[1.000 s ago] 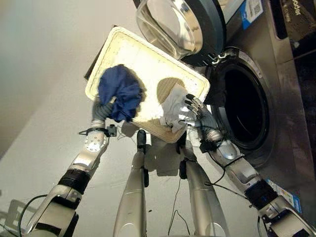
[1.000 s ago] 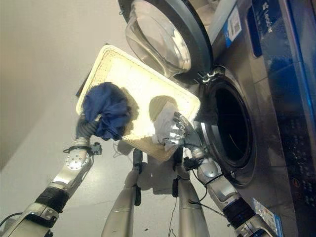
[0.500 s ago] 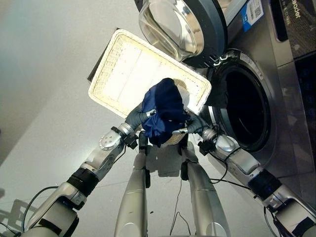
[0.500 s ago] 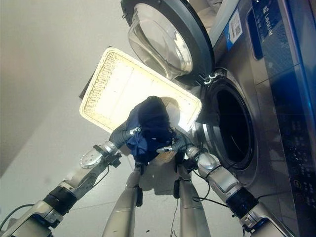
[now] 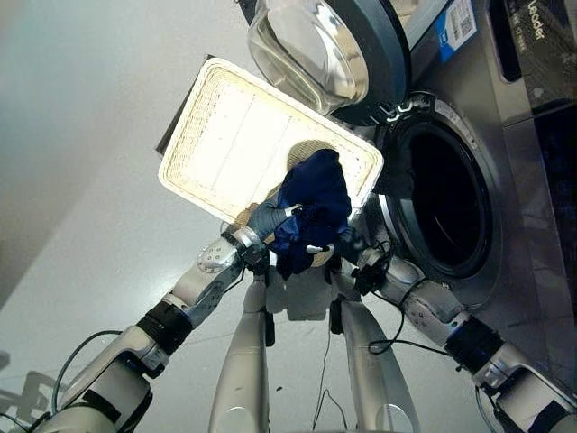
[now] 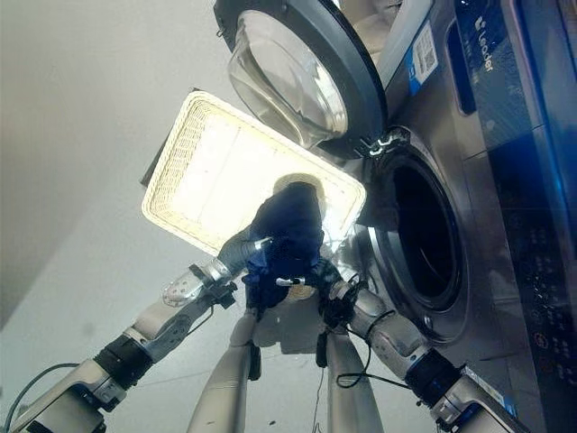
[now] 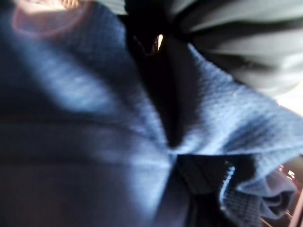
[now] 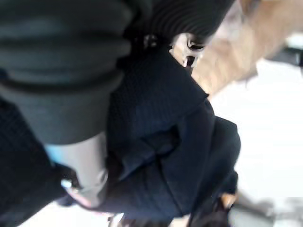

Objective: Put the clothes into the washing machine.

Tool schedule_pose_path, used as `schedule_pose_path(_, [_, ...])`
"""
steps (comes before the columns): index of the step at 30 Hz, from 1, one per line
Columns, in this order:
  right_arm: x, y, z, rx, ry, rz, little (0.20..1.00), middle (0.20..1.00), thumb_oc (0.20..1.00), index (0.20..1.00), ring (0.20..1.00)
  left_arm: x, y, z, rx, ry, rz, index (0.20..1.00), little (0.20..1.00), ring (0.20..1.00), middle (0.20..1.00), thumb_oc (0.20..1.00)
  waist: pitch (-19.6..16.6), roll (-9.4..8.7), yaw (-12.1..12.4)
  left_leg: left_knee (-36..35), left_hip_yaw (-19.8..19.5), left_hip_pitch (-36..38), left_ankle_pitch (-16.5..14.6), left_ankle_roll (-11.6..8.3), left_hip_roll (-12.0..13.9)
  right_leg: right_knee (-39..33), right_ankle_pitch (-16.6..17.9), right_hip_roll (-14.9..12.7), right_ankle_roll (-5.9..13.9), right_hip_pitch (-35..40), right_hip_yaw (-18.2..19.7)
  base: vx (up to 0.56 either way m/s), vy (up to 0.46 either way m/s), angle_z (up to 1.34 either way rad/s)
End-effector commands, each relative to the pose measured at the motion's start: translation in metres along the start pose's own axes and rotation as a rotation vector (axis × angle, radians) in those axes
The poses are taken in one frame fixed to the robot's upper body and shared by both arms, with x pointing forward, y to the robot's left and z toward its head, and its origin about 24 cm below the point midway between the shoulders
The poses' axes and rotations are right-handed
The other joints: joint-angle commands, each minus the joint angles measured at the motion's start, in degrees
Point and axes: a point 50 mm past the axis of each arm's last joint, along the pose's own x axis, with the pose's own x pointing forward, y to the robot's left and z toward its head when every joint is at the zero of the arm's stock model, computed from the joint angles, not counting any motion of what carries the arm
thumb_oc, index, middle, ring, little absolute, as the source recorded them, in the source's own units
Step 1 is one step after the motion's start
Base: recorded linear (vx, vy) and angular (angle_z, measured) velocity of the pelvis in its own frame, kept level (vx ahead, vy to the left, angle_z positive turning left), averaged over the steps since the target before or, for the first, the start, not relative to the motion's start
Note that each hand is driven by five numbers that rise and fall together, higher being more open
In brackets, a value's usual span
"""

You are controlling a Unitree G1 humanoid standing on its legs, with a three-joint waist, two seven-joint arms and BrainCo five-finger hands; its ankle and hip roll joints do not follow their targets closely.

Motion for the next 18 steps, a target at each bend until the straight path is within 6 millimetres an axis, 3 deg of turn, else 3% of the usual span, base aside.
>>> schedule_pose_path(1, [0.003, 0.027, 0.003, 0.184, -0.058, 0.160, 1.000, 1.000, 1.000, 1.000, 1.000, 0.008, -0.016, 0.013, 0.056, -0.096, -0.040, 0.200, 0.200, 0.200, 0.200, 0.200, -1.16, 1.00, -1.07, 1.17, 4.34, -0.63, -2.82, 2.39, -4.80, -0.03, -2.04, 1.72, 3.50, 1.43, -2.24, 0.00, -0.005, -0.05])
schedule_pose_path(4, [0.001, 0.030, 0.000, 0.305, -0.077, 0.172, 1.000, 1.000, 1.000, 1.000, 1.000, 0.006, -0.017, 0.009, 0.102, -0.072, -0.042, 0.200, 0.200, 0.200, 0.200, 0.200, -1.16, 0.96, -1.03, 1.10, 4.40, -0.66, -2.79, 2.39, -4.86, -0.32, -1.85, 1.67, 3.51, 1.40, -2.20, 0.00, -0.004, -0.07])
schedule_pose_path(5, [0.000, 0.029, -0.002, 0.332, -0.088, 0.169, 0.743, 0.743, 0.743, 0.743, 0.743, 0.004, -0.017, 0.007, 0.111, -0.062, -0.049, 0.200, 0.200, 0.200, 0.200, 0.200, -1.16, 0.98, -1.06, 1.07, 4.43, -0.57, -2.80, 2.42, -4.90, -0.49, -1.72, 1.65, 3.52, 1.50, -2.20, 0.00, -0.001, -0.07])
schedule_pose_path(7, [0.000, 0.028, -0.002, 0.351, -0.101, 0.162, 0.435, 0.435, 0.435, 0.435, 0.435, 0.004, -0.019, 0.005, 0.119, -0.054, -0.059, 0.200, 0.200, 0.200, 0.200, 0.200, -1.16, 1.01, -1.03, 1.12, 4.44, -0.69, -2.79, 2.43, -4.95, -0.62, -1.61, 1.58, 3.55, 1.47, -2.23, -0.01, 0.002, -0.04])
schedule_pose_path(8, [0.000, 0.028, -0.002, 0.372, -0.112, 0.157, 0.216, 0.216, 0.216, 0.216, 0.216, 0.003, -0.019, 0.004, 0.122, -0.047, -0.062, 0.200, 0.200, 0.200, 0.200, 0.200, -1.16, 1.05, -1.02, 1.11, 4.44, -0.71, -2.78, 2.44, -4.96, -0.71, -1.51, 1.53, 3.56, 1.43, -2.23, -0.01, 0.002, -0.04])
schedule_pose_path(12, [-0.001, 0.022, 0.000, 0.485, -0.197, 0.085, 0.200, 0.200, 0.200, 0.200, 0.200, 0.001, -0.021, -0.002, 0.160, -0.023, -0.042, 0.209, 0.209, 0.209, 0.209, 0.209, -1.16, 1.32, -1.11, 0.88, 4.52, -0.80, -2.61, 2.45, -5.05, -0.97, -1.19, 1.54, 3.57, 1.23, -2.13, 0.00, 0.002, -0.01])
schedule_pose_path(13, [-0.002, 0.018, 0.001, 0.528, -0.241, 0.048, 0.200, 0.200, 0.200, 0.200, 0.200, -0.001, -0.020, -0.004, 0.174, -0.013, -0.024, 0.363, 0.363, 0.363, 0.363, 0.363, -1.16, 1.41, -1.12, 0.80, 4.49, -0.80, -2.58, 2.49, -5.10, -1.02, -1.14, 1.55, 3.59, 1.21, -2.09, 0.00, 0.000, 0.00])
schedule_pose_path(14, [-0.003, 0.016, 0.001, 0.545, -0.262, 0.030, 0.200, 0.200, 0.200, 0.200, 0.200, -0.001, -0.020, -0.006, 0.187, -0.007, -0.016, 0.423, 0.423, 0.423, 0.423, 0.423, -1.16, 1.44, -1.14, 0.76, 4.49, -0.79, -2.57, 2.51, -5.11, -1.06, -1.12, 1.55, 3.60, 1.20, -2.06, 0.00, 0.000, 0.00])
schedule_pose_path(15, [-0.005, 0.011, 0.002, 0.586, -0.326, -0.028, 0.200, 0.200, 0.200, 0.200, 0.200, -0.003, -0.018, -0.009, 0.228, 0.010, 0.007, 0.570, 0.570, 0.570, 0.570, 0.570, -1.16, 1.50, -1.25, 0.64, 4.58, -0.78, -2.58, 2.51, -5.10, -1.14, -1.06, 1.56, 3.64, 1.13, -1.97, 0.00, 0.000, 0.00])
schedule_pose_path(16, [-0.008, 0.005, 0.004, 0.626, -0.405, -0.093, 0.200, 0.200, 0.200, 0.200, 0.200, -0.004, -0.017, -0.012, 0.262, 0.033, 0.034, 1.000, 1.000, 1.000, 1.000, 1.000, -1.16, 1.58, -1.42, 0.47, 4.69, -0.70, -2.53, 2.55, -5.10, -1.21, -0.95, 1.62, 3.65, 1.08, -1.81, 0.00, 0.000, 0.00])
schedule_pose_path(18, [-0.011, 0.000, 0.003, 0.660, -0.463, -0.156, 0.200, 0.200, 0.200, 0.200, 0.200, -0.007, -0.016, -0.017, 0.289, 0.060, 0.046, 1.000, 1.000, 1.000, 1.000, 1.000, -1.16, 1.73, -1.58, 0.39, 4.82, -0.63, -2.55, 2.56, -5.07, -1.20, -0.98, 1.67, 3.68, 1.07, -1.52, 0.00, 0.018, -0.01])
